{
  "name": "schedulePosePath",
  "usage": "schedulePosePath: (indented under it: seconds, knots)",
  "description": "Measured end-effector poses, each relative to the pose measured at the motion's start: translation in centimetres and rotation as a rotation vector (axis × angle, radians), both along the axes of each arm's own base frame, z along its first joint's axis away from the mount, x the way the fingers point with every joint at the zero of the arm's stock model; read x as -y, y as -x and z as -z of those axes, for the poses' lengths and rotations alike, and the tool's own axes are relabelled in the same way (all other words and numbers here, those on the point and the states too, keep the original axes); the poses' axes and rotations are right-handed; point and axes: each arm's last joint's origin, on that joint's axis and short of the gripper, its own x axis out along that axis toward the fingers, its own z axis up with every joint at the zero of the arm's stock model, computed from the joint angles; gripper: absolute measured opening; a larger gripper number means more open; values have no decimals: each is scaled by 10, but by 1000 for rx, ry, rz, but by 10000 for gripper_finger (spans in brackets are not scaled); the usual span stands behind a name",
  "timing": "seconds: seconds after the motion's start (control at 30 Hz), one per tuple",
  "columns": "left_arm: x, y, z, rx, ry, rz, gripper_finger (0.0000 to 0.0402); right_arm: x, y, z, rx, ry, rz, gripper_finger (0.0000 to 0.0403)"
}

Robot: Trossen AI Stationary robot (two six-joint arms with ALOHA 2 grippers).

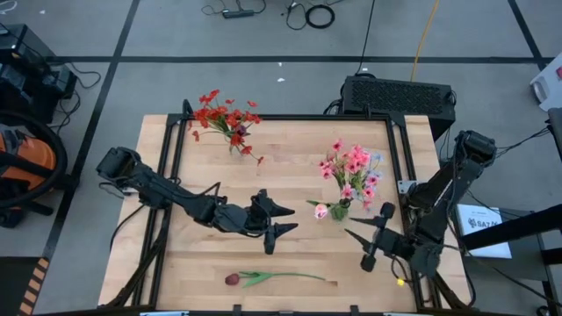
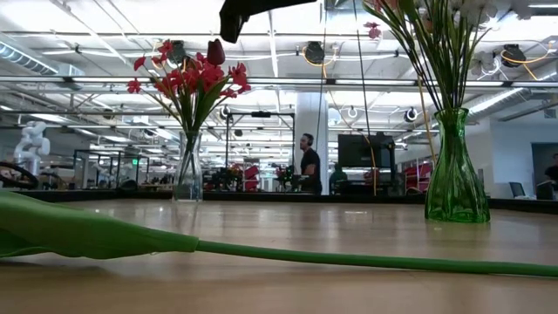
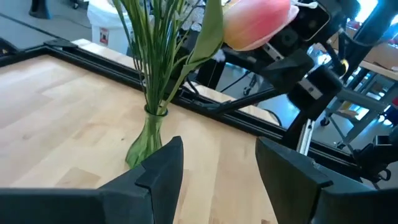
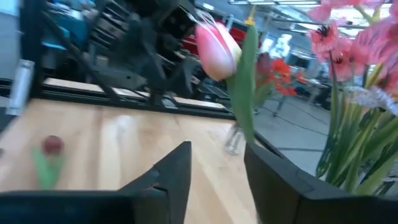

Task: Sort flowers into vase by color
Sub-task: Put the dark red flower into the transparent vase

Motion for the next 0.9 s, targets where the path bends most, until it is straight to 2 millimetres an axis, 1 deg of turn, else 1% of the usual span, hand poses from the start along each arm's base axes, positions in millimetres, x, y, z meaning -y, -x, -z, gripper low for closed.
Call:
schedulePosePath:
  seconds: [0.07, 0.17, 0.3, 0.37, 0.43, 0.6, 0.77, 0.9]
  knots:
    - [0, 0, 1, -12, -11, 1, 205, -2, 6, -3, 17, -40, -30, 125]
    - [-2, 2, 5, -68, -32, 1, 205, -5, 12, -7, 47, -127, -74, 87]
    - [-4, 6, 9, -141, -57, -1, 205, -8, 16, -7, 16, -173, -215, 25]
    - [-4, 7, 10, -162, -67, 0, 205, -10, 16, -4, -21, -189, -286, 7]
    - [-3, 9, 12, -185, -82, 8, 205, -11, 16, 1, -50, -243, -327, 7]
    - [0, 12, 17, -233, -77, 13, 205, -5, 17, 19, -170, -429, -339, 1]
    - [2, 14, 18, -241, 20, -12, 205, 3, 18, 35, -356, -659, -311, 1]
    - [8, 17, 20, -258, 104, 2, 205, 7, 18, 43, -525, -846, -286, 0]
